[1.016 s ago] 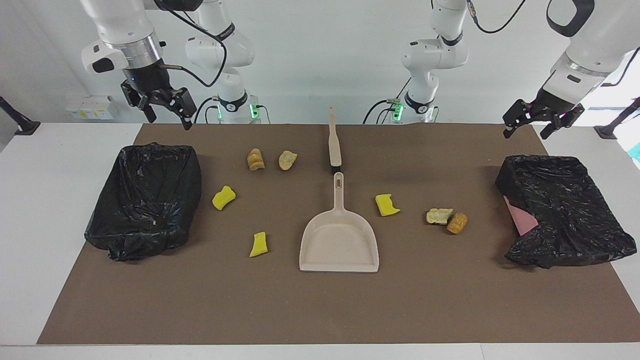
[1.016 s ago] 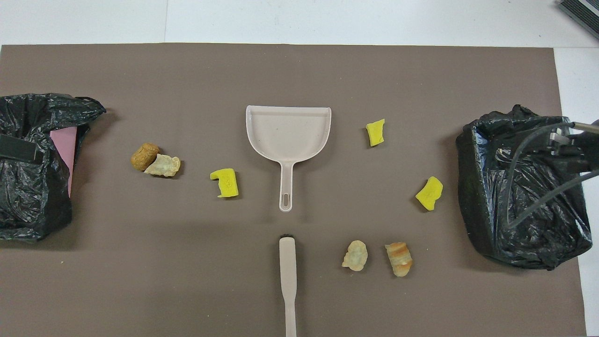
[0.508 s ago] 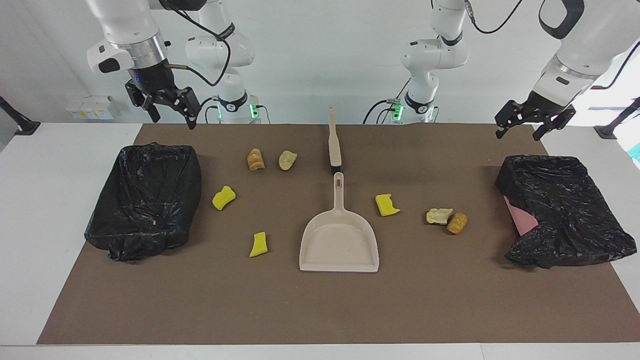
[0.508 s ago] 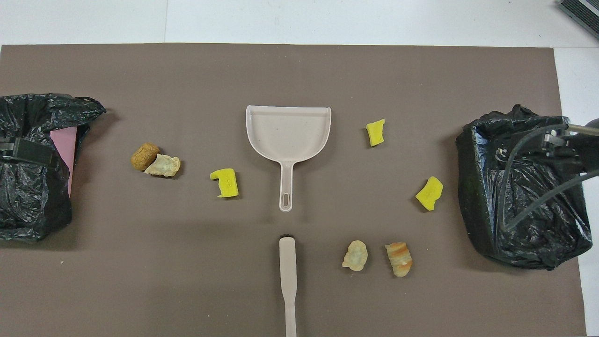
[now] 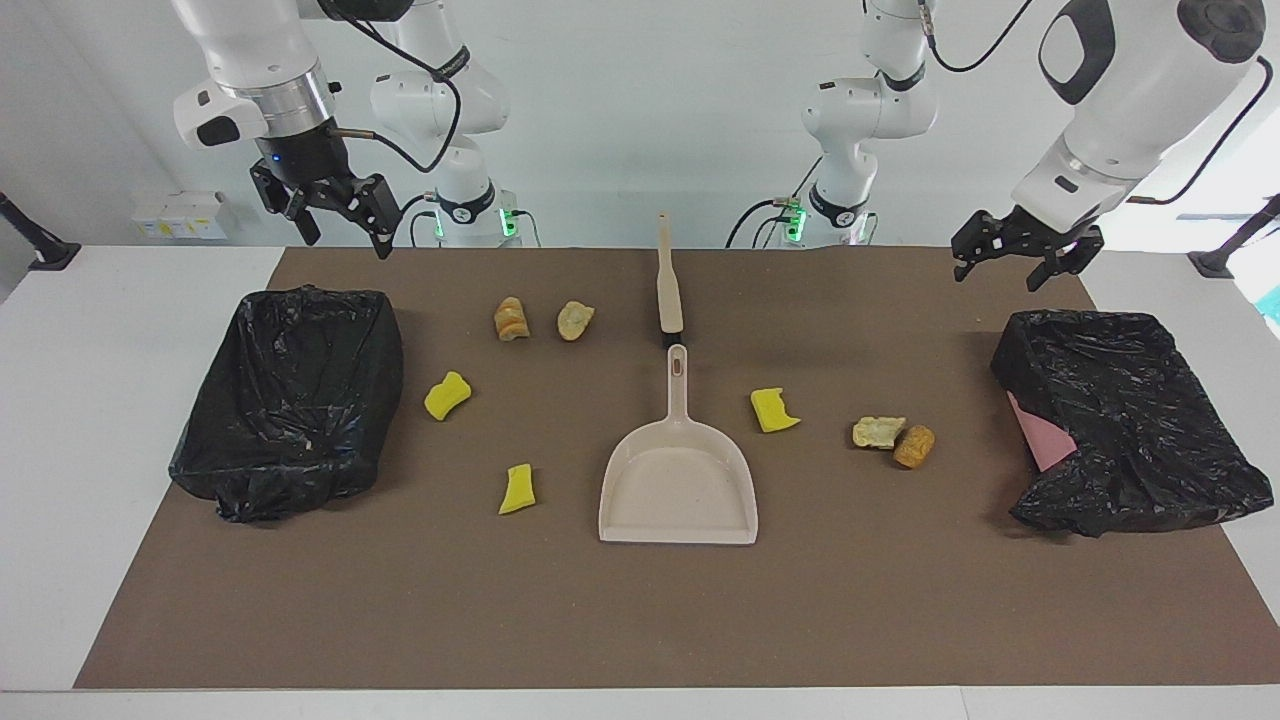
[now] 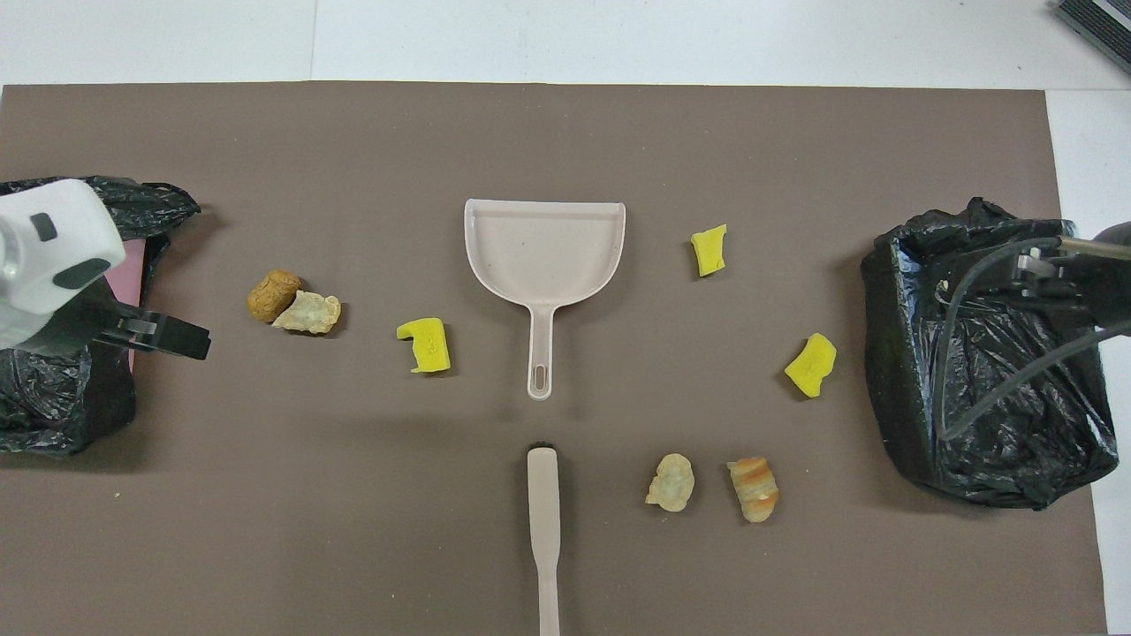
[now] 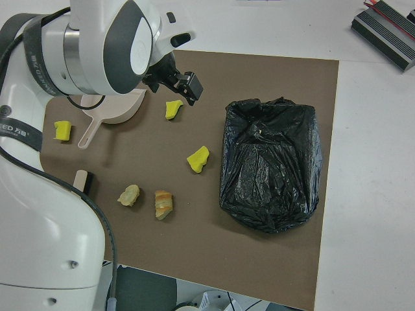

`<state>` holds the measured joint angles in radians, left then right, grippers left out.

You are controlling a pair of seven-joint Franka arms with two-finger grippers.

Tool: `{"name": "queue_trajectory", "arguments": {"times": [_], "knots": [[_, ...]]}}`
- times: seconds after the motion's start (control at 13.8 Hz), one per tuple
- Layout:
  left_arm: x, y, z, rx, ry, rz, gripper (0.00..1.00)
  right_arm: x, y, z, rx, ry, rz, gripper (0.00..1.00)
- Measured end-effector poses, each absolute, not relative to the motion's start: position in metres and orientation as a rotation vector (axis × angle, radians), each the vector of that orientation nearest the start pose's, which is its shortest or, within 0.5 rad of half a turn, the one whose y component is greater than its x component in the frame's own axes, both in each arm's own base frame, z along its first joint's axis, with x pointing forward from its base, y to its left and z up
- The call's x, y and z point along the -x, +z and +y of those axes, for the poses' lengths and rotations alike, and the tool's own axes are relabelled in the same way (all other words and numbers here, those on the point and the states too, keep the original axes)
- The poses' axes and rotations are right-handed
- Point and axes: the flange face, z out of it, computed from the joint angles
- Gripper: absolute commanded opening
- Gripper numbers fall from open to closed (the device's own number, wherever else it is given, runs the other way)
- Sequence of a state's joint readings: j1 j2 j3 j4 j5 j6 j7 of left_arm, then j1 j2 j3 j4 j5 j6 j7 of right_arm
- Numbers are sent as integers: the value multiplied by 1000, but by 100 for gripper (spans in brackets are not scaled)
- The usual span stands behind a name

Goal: Sweep and dump trash in bin

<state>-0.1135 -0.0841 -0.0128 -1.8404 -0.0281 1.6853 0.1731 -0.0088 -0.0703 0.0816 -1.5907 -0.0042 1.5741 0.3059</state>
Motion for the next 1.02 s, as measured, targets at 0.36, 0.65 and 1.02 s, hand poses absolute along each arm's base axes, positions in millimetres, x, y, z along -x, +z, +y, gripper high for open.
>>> {"name": "queue_trajectory", "arguments": {"times": [0.36,0.65,1.02], "knots": [[-475,505,-137,3115,128,635,100,-544,642,89,3109,-143,281,100],[-427,469,-198,3118,138,623,100,-575,595,150,3074,-181,307,100],[-353,436,-292,3112,113,585,100,-604,498,254,3022,-190,341,100]]}}
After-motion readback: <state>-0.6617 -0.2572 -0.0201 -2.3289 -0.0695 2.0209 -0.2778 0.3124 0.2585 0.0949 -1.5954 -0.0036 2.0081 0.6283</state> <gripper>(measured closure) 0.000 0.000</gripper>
